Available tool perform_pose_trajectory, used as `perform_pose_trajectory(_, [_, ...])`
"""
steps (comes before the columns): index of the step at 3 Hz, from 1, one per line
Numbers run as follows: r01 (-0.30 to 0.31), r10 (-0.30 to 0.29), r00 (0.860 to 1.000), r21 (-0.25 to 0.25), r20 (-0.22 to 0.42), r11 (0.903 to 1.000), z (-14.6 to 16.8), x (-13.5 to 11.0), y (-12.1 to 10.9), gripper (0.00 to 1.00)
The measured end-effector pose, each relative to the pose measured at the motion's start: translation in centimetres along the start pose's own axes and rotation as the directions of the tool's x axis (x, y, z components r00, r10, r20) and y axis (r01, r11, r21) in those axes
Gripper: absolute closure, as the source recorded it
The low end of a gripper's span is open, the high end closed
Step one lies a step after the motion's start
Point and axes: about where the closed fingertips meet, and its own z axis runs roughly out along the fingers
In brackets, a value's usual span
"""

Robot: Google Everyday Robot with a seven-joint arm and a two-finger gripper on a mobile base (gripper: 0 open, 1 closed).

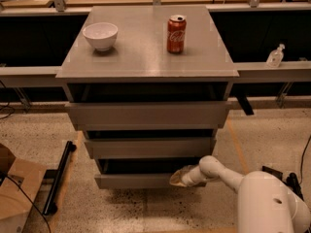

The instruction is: Close bottom drawer

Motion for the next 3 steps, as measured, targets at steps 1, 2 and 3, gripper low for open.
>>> perform_pose_trajectory(1, [-0.001,0.001,1.000,-0.005,-0.005,1.0000,0.6,-0.1,-0.1,1.00])
perform_pose_trajectory(2, [0.020,-0.020,1.000,-0.001,0.005,0.9998,1.9,-0.6,-1.3,1.00])
perform_pose_trajectory(3, [0.020,-0.020,1.000,-0.001,0.005,0.9998,1.9,-0.6,-1.2,1.00])
